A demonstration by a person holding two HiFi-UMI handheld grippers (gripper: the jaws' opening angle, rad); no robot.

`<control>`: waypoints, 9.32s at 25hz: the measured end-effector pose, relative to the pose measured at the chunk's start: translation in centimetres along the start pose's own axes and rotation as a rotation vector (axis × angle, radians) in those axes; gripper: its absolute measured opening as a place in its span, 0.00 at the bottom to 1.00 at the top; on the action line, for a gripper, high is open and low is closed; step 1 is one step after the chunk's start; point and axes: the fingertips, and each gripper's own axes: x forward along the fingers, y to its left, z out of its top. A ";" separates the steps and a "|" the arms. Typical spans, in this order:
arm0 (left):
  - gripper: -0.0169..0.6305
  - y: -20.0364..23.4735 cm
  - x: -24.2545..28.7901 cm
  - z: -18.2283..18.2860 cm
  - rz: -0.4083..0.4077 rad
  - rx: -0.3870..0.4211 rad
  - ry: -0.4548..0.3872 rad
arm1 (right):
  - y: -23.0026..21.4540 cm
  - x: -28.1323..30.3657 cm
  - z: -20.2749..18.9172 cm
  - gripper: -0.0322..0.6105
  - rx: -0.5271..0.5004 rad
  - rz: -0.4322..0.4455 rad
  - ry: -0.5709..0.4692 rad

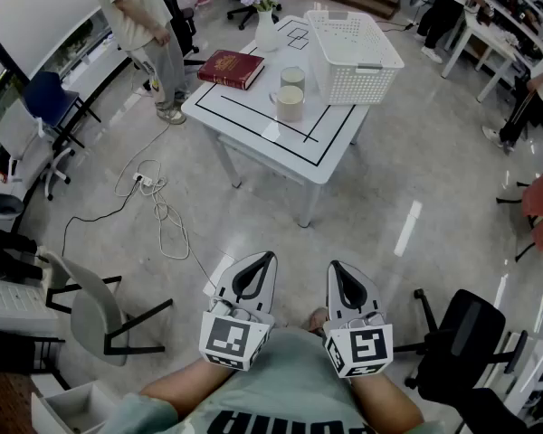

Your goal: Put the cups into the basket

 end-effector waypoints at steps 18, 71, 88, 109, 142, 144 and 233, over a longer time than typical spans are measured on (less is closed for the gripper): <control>0.03 1.4 -0.2 0.5 -0.027 -0.004 -0.005 | 0.9 1.0 0.9 0.07 0.041 -0.024 -0.015; 0.03 5.4 19.6 7.1 0.208 0.012 -0.004 | -14.4 17.9 7.0 0.07 -0.072 0.184 0.000; 0.03 13.5 28.4 8.5 0.130 0.014 -0.018 | -16.2 28.0 8.4 0.07 -0.087 0.128 0.055; 0.03 26.5 35.1 9.1 0.106 0.009 -0.024 | -15.1 41.0 9.4 0.07 -0.118 0.091 0.132; 0.03 32.1 39.3 0.1 0.375 -0.057 0.194 | -13.4 51.8 2.0 0.66 -0.183 0.399 0.350; 0.03 32.2 39.4 0.0 0.373 -0.058 0.197 | -13.2 52.1 1.5 0.66 -0.190 0.401 0.359; 0.03 22.5 51.1 18.8 0.353 0.021 0.041 | -31.1 50.4 25.1 0.67 -0.245 0.374 0.132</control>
